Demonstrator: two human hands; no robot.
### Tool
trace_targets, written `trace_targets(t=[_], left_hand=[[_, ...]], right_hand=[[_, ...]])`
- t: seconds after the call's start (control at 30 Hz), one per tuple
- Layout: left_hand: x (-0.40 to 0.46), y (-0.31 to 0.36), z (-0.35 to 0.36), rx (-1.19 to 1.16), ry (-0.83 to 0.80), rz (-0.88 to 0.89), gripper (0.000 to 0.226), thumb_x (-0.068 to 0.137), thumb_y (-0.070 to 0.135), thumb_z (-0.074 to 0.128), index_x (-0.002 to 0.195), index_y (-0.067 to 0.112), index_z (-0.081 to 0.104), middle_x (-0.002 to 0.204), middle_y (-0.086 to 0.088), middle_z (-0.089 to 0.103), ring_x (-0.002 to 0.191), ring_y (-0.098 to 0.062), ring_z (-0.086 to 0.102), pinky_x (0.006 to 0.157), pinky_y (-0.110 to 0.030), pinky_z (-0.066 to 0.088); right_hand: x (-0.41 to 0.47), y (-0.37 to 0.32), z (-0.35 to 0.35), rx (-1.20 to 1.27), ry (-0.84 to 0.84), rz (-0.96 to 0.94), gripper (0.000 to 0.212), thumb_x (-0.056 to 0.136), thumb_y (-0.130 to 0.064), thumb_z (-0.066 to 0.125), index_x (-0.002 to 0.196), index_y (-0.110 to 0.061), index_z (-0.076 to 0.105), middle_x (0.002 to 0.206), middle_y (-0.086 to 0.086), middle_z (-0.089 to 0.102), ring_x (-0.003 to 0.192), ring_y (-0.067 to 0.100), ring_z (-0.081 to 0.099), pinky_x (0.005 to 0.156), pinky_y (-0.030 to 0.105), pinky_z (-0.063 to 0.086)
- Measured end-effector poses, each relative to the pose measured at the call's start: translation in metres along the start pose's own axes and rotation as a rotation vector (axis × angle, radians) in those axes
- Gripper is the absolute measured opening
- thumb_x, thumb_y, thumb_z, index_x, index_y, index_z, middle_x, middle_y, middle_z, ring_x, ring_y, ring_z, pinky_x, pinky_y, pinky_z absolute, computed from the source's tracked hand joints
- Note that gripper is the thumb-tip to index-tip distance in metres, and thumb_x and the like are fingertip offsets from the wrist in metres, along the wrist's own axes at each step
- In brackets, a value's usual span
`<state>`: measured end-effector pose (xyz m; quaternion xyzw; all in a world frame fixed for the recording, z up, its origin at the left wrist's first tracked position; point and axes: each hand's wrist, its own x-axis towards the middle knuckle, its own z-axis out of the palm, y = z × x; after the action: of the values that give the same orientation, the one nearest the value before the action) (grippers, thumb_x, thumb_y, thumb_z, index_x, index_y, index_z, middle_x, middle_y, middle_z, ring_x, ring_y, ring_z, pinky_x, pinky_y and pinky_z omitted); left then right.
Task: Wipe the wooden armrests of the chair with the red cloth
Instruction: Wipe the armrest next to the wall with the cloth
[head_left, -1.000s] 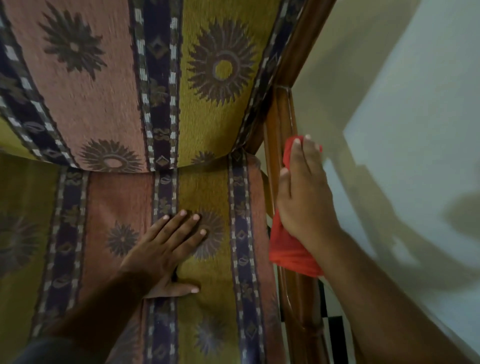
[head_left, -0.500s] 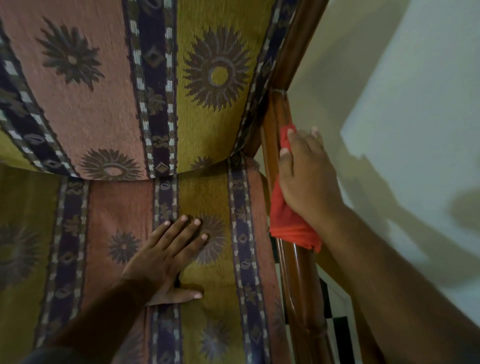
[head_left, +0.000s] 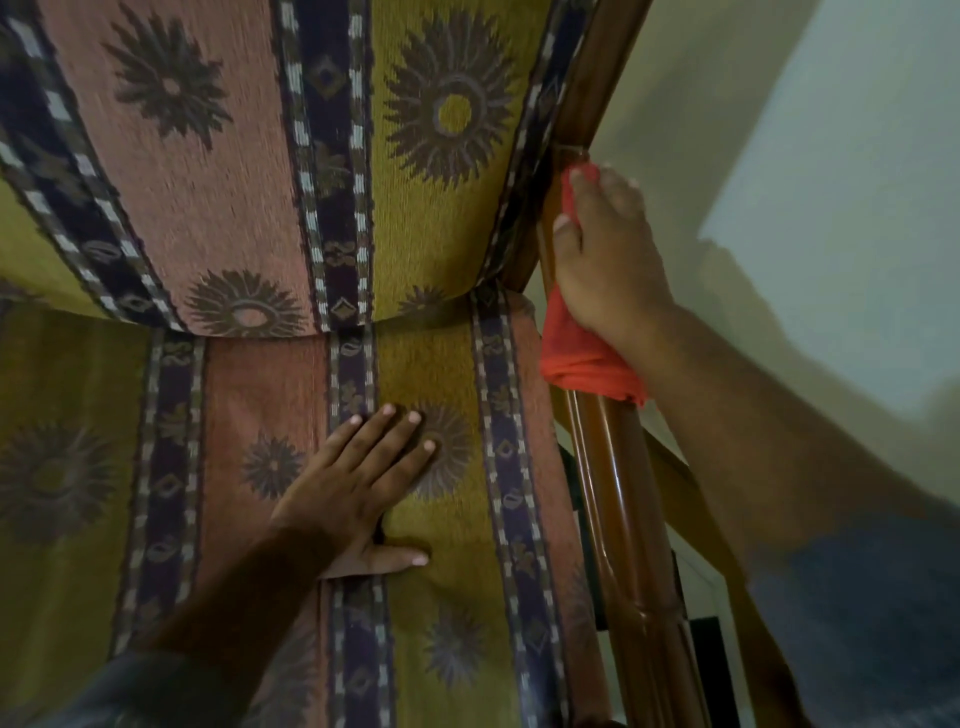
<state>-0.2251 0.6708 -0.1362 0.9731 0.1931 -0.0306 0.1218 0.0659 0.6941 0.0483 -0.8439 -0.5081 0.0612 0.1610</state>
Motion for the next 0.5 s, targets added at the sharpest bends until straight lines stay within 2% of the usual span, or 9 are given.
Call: trace_targets(t=[0.1,0.23,0.37,0.5], left_hand=[[0.0,0.0,0.0,0.0,0.012,-0.005,0.115,0.072,0.094,0.034,0.157,0.018,0.021,0.164,-0.013,0.019,0.152,-0.034,0.011,0.122,-0.052,0.008],[0.001,-0.001,-0.004,0.028,0.032,-0.006,0.114,0.073,0.094,0.033,0.156,0.016,0.024,0.163,-0.014,0.022,0.151,-0.035,0.016,0.121,-0.051,0.01],[0.0,0.002,-0.008,0.055,0.023,-0.01,0.112,0.075,0.093,0.031,0.155,0.016,0.026,0.163,-0.014,0.022,0.151,-0.035,0.017,0.12,-0.053,0.014],[0.001,0.005,-0.017,0.083,0.014,-0.016,0.109,0.077,0.092,0.026,0.155,0.016,0.026,0.162,-0.015,0.024,0.149,-0.035,0.02,0.119,-0.052,0.015]], right_hand=[[-0.056,0.008,0.0,0.0,-0.049,-0.063,0.058,0.105,-0.033,0.033,0.158,-0.019,0.015,0.168,0.008,0.002,0.154,0.029,-0.006,0.117,0.032,0.0],[-0.098,0.015,-0.002,-0.091,-0.166,-0.108,0.068,0.103,-0.034,0.035,0.158,-0.019,-0.002,0.168,0.008,-0.012,0.152,0.03,-0.016,0.118,0.037,-0.002],[-0.124,0.013,-0.004,-0.255,-0.226,-0.172,0.073,0.094,-0.04,0.021,0.157,-0.013,-0.005,0.166,0.014,-0.014,0.151,0.036,-0.019,0.123,0.054,0.009],[-0.166,0.019,-0.006,-0.243,-0.227,-0.161,0.072,0.094,-0.04,0.021,0.157,-0.015,-0.004,0.167,0.013,-0.012,0.152,0.035,-0.017,0.12,0.059,0.018]])
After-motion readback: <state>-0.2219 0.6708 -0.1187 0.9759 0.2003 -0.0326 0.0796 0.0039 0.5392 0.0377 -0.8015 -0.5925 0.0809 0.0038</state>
